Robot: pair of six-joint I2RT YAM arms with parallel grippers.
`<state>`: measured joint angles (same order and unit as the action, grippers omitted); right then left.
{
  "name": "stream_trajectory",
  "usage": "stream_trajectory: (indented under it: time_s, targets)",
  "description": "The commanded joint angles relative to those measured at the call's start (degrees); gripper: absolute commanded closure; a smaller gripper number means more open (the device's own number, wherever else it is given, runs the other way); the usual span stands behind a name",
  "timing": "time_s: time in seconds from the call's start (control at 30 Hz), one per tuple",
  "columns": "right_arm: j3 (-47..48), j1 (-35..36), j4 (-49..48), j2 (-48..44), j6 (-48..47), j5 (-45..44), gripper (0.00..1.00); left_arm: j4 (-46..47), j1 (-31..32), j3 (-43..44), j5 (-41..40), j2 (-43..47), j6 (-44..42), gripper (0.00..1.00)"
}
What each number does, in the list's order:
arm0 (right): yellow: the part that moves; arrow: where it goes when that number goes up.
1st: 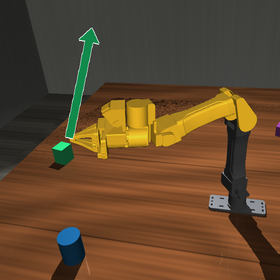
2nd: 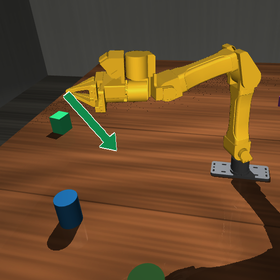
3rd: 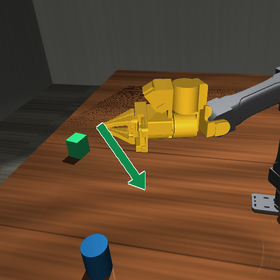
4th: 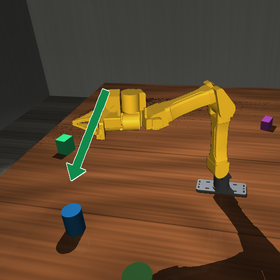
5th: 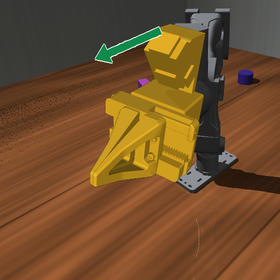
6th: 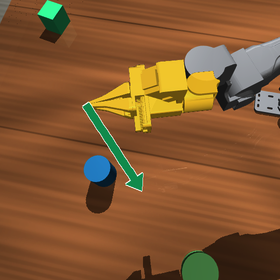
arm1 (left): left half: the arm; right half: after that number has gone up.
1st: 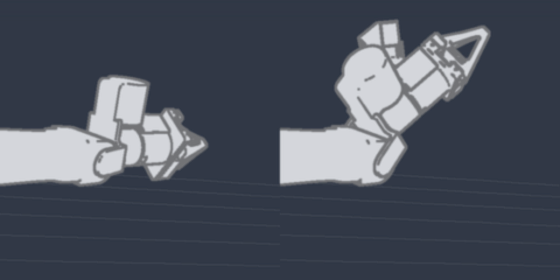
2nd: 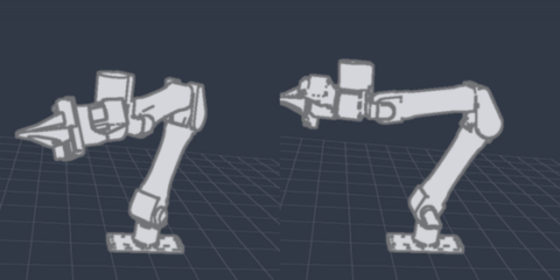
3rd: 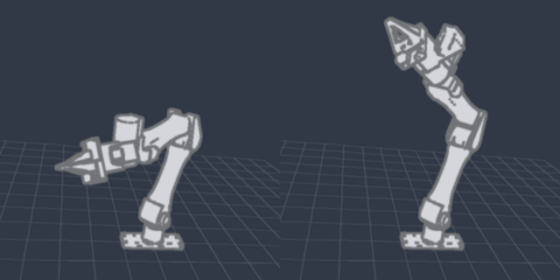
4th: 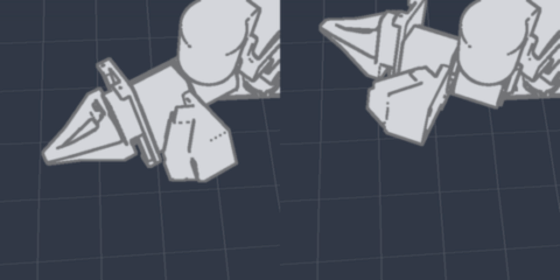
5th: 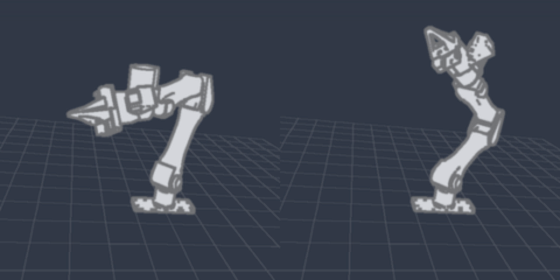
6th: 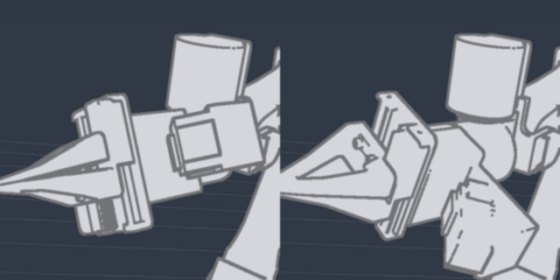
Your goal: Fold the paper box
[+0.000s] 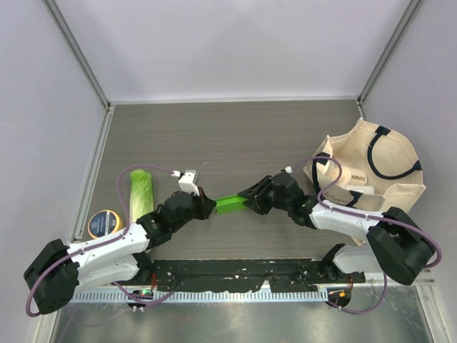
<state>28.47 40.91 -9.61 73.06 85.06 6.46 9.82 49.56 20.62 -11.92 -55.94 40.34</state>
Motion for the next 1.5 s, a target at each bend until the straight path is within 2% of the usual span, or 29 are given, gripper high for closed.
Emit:
stream_trajectory:
  time_s: [0.0,0.03,0.07,0.13,0.17,0.27,0.33,0.4,0.47,0.57,0.63,0.67,0.73,0.77,0.83,0.93,1.03,1.2,1.3,1.47]
  targets:
    - [-3.0,0.0,-3.5,2.8,2.1,-0.4,0.54,-3.5,0.3,-1.1,0.8,2.2,0.4,0.94]
    - [-3.5,0.0,-3.9,3.1,1.9,-0.3,0.56,-3.6,0.4,-1.3,1.0,2.8,0.7,0.89]
    - [-3.8,-0.1,-4.4,3.9,1.6,-0.3,0.56,-3.3,0.4,-1.9,1.5,3.5,0.8,0.80]
    - [-4.6,-0.2,-5.3,4.5,1.3,0.0,0.57,-3.4,0.3,-2.5,3.0,5.7,1.8,0.70]
    - [-5.1,-0.3,-6.5,4.9,1.3,0.1,0.57,-4.6,0.3,-2.8,3.4,6.9,2.3,0.62]
    - [-6.1,-1.1,-7.4,5.3,0.9,0.4,0.58,-8.7,0.3,-2.4,6.5,11.4,4.7,0.51]
    - [-6.6,-1.6,-7.6,5.3,-0.1,0.8,0.59,-11.4,0.2,-1.8,7.7,15.4,5.8,0.47]
    - [-7.0,-2.3,-8.0,5.3,-0.5,1.1,0.59,-15.5,-0.3,0.0,7.4,17.2,8.8,0.40]
    - [-7.4,-2.7,-8.5,5.4,-1.3,1.3,0.62,-19.2,-2.4,3.1,8.8,17.1,11.1,0.37]
    - [-7.6,-3.0,-9.6,6.0,-2.0,1.6,0.65,-20.7,-7.6,6.7,15.1,13.1,14.2,0.38]
    - [-7.3,-3.1,-10.5,6.8,-2.3,1.8,0.67,-20.3,-12.6,7.7,19.7,10.2,15.8,0.46]
    - [-7.1,-3.1,-10.7,7.2,-2.7,2.2,0.69,-16.6,-14.1,7.4,24.6,7.8,16.6,0.47]
    - [-6.8,-3.1,-11.0,8.3,-3.1,2.3,0.73,-11.9,-16.9,6.5,27.4,5.4,19.4,0.54]
    - [-6.9,-3.1,-11.8,8.8,-3.1,2.4,0.74,-7.3,-17.1,6.4,28.3,4.5,20.3,0.60]
    - [-6.8,-3.2,-12.7,9.6,-3.2,2.9,0.76,-3.5,-17.2,7.0,30.2,1.0,21.1,0.64]
    - [-7.0,-3.1,-13.4,10.5,-3.6,2.9,0.82,1.7,-17.1,7.7,32.5,-4.0,20.9,0.75]
    - [-6.9,-3.1,-13.7,11.1,-4.0,2.7,0.89,4.8,-17.2,7.0,33.3,-6.9,20.6,0.80]
    - [-6.8,-3.2,-13.7,11.7,-5.5,2.2,0.96,6.4,-17.0,5.6,32.8,-9.4,19.6,0.82]
    - [-6.0,-3.3,-13.3,11.3,-10.0,2.3,0.96,7.7,-17.1,4.1,32.2,-11.5,19.5,0.83]
    - [-1.9,-3.4,-5.9,8.9,-19.3,0.8,0.93,9.9,-17.1,2.6,32.0,-15.4,19.0,0.86]
